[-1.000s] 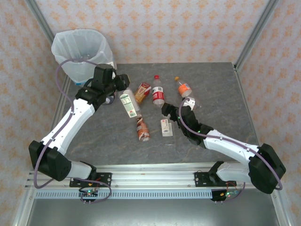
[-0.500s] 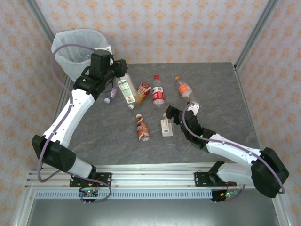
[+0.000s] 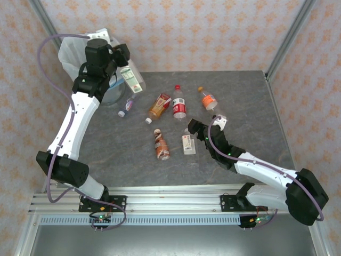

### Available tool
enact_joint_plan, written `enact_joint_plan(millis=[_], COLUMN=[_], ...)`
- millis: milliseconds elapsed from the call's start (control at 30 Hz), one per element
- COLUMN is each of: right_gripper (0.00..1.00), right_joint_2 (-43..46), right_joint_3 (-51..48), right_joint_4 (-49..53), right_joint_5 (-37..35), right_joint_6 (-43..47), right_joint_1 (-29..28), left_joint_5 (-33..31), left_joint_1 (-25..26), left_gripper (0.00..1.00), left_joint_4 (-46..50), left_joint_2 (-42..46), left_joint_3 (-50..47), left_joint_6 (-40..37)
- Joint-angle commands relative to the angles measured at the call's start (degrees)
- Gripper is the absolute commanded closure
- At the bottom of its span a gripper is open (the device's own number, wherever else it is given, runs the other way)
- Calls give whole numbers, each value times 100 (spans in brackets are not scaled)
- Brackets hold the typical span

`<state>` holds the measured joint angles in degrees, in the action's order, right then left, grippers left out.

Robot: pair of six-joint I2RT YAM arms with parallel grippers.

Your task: Put the plastic bottles in the bin

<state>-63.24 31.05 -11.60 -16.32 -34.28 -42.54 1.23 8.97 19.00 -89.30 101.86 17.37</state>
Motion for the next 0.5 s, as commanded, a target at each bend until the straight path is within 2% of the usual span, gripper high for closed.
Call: enact_joint_plan(millis=[0, 133, 333, 467], right_gripper=[1, 1, 1, 1], right_joint_2=[78, 84, 75, 82], right_joint_3=[15, -2, 15, 1], right_joint_4=[-124, -116, -119, -115], right_joint_5=[-119, -87, -29, 7], right_joint_6=[43, 14, 8, -62], right_joint_1=[27, 27, 26, 23], left_joint_5=[-385, -461, -1499, -2034], left_joint_1=[-231, -487, -576, -775], left_gripper=[64, 64, 63, 61], left_joint_4=[-814, -1165, -1802, -1501], left_joint_2=[119, 114, -195, -707], left_joint_3=[181, 255, 553, 1247], left_joint_6=[-183, -214, -725, -334])
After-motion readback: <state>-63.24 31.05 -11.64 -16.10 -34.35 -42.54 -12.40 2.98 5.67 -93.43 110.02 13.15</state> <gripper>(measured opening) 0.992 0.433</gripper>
